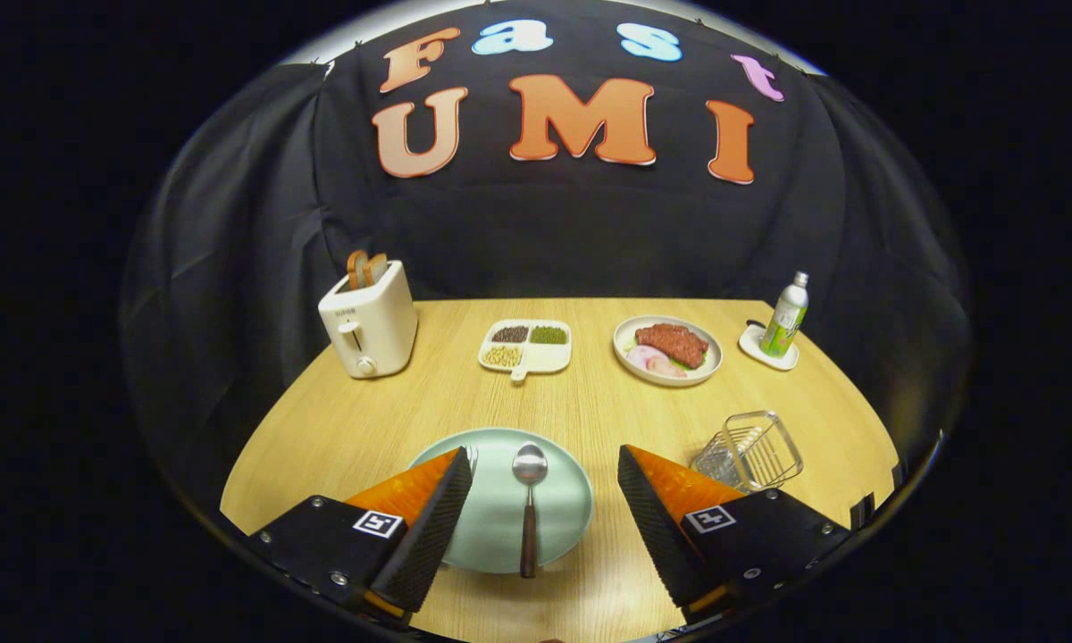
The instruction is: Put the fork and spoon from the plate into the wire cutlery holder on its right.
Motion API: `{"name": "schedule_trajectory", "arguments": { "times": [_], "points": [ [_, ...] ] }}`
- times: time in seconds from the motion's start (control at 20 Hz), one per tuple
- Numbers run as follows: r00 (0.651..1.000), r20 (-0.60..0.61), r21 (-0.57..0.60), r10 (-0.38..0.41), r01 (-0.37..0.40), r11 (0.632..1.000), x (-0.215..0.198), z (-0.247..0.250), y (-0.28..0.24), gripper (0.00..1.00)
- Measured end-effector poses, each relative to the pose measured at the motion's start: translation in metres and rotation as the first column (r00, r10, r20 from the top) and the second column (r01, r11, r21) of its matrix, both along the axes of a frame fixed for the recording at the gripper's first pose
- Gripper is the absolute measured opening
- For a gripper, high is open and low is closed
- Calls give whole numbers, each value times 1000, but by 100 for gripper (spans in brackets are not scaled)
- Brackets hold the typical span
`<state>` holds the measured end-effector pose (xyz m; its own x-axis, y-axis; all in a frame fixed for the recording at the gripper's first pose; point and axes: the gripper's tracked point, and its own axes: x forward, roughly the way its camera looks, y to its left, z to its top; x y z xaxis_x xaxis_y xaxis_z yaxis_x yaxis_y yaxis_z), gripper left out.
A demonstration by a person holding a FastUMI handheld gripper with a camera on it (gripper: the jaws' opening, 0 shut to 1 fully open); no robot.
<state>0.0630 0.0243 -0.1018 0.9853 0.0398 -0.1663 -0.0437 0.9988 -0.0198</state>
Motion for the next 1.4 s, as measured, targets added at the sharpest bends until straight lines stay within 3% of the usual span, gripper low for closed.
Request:
{"name": "schedule_trajectory", "arguments": {
  "times": [0.4,0.6,1.0,1.1,1.15,1.4],
  "points": [
    [983,-182,-58,28,-39,998,29,-72,11,98],
    [973,-226,-42,40,-50,998,34,-88,15,87],
    [957,-289,-22,36,-44,999,35,-107,15,52],
    [954,-300,-13,17,-22,1000,36,-109,10,31],
    [951,-307,4,23,-23,1000,38,-109,11,15],
    [942,-331,68,45,-24,997,36,-107,12,3]
  ]
}}
